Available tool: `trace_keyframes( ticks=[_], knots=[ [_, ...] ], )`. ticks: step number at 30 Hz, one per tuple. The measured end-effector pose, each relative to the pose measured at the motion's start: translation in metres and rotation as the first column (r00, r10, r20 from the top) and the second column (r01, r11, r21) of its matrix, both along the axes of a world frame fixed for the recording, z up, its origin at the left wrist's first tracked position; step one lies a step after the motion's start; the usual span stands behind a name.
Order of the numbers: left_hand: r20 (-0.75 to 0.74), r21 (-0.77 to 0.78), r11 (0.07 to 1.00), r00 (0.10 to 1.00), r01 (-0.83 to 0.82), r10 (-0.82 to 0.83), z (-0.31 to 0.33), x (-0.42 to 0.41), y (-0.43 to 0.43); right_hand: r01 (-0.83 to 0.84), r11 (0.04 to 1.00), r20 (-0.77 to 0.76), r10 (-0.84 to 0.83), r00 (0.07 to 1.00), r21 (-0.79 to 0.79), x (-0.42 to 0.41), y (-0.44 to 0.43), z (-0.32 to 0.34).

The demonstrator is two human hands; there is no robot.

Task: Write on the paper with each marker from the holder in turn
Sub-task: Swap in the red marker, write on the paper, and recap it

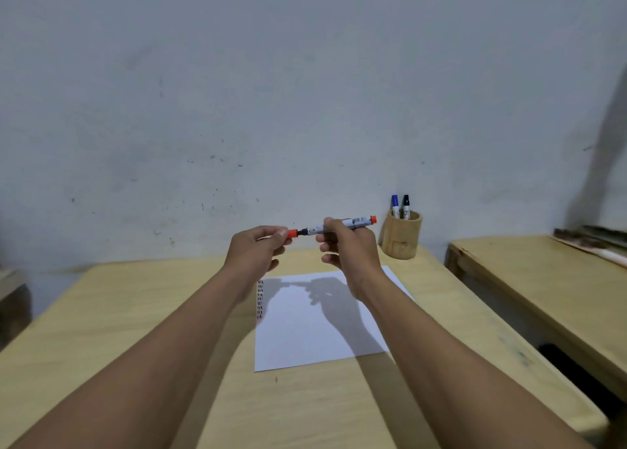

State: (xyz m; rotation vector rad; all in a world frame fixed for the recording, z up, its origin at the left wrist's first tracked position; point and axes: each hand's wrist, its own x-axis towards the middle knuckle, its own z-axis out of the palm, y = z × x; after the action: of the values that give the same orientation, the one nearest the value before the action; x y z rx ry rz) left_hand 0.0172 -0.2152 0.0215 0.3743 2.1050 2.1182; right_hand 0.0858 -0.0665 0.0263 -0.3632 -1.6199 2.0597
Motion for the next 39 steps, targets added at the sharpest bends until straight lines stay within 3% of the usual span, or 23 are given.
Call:
trace_keyframes(
  ticks=[11, 17, 24, 29, 33, 39],
  knots=[
    [0.06, 0.04, 0.999, 0.997, 0.035, -0.038, 0.014, 0.007, 0.018, -0.066, 0.997, -0.044, 0.068, 0.997, 0.039, 0.016, 0.022, 0.007],
    [0.075, 0.115, 0.993, 0.996, 0.036, -0.045, 0.017, 0.01, 0.023, -0.178, 0.97, -0.061, 0.17, 0.984, -0.164, 0.017, 0.034, 0.006],
    [-0.068, 0.082, 0.997, 0.998, -0.002, 0.008, 0.025, 0.01, 0.029, -0.256, 0.954, 0.121, 0.239, 0.964, 0.154, 0.022, 0.059, 0.012],
    [-0.265, 0.024, 1.0, 0.964, -0.004, 0.01, 0.033, 0.008, 0.051, -0.266, 0.844, 0.236, 0.17, 0.957, 0.467, 0.025, 0.081, 0.02],
    [-0.364, -0.062, 0.998, 0.931, 0.008, -0.03, 0.038, 0.003, 0.075, -0.237, 0.809, 0.221, 0.137, 0.966, 0.537, 0.025, 0.099, 0.02],
    [-0.354, -0.085, 0.996, 0.933, 0.038, -0.066, 0.037, -0.001, 0.126, -0.168, 0.801, 0.227, 0.04, 0.973, 0.575, 0.023, 0.132, 0.023]
  ],
)
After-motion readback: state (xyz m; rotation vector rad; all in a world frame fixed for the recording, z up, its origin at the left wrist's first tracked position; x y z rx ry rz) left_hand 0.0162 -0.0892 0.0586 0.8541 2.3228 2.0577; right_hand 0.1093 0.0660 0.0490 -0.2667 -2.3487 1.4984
